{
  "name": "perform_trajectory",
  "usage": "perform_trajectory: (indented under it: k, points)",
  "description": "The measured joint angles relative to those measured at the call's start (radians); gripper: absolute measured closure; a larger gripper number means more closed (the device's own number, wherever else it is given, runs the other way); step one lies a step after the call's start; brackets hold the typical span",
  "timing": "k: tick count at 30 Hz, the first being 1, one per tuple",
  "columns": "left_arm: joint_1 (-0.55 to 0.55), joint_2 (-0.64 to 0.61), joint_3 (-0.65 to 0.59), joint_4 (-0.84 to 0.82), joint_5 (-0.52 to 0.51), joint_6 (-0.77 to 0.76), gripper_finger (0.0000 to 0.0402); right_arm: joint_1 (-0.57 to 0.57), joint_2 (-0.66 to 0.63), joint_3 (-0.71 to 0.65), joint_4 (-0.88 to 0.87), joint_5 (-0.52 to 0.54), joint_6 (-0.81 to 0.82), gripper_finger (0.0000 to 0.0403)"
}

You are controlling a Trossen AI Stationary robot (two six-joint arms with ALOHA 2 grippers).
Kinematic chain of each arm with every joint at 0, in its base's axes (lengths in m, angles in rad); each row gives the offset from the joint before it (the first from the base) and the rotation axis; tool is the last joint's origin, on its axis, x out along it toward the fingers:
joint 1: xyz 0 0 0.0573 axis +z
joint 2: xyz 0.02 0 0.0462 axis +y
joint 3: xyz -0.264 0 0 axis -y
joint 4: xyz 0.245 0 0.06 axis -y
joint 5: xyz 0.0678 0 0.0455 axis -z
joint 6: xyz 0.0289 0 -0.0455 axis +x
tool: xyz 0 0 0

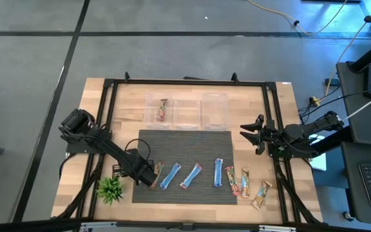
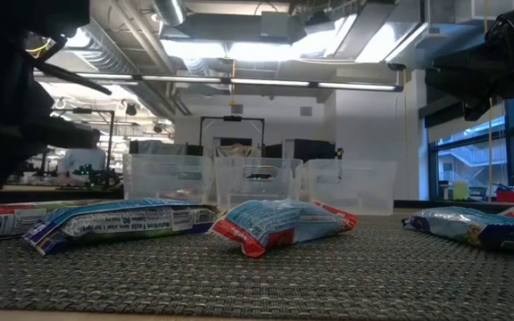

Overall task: Pick and place Granola Bars by type
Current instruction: Put the left orange granola bar into the middle transparent bin

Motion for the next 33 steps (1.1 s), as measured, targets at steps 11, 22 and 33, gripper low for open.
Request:
perform_trajectory:
  k: [11, 22, 33]
  points:
    - [0.000, 0.002, -0.001, 0.016, -0.026, 0.038, 0.0276, 0.000, 0.000, 0.000, 0.000, 0.000, 0.003, 0.0240]
    - [0.000, -0.013, -0.005, -0.002, -0.058, 0.100, 0.0338, 0.000, 0.000, 0.000, 0.000, 0.000, 0.005, 0.0240]
    - [0.002, -0.160, -0.005, -0.009, -0.227, 0.110, 0.0344, 0.000, 0.000, 0.000, 0.000, 0.000, 0.002, 0.0240]
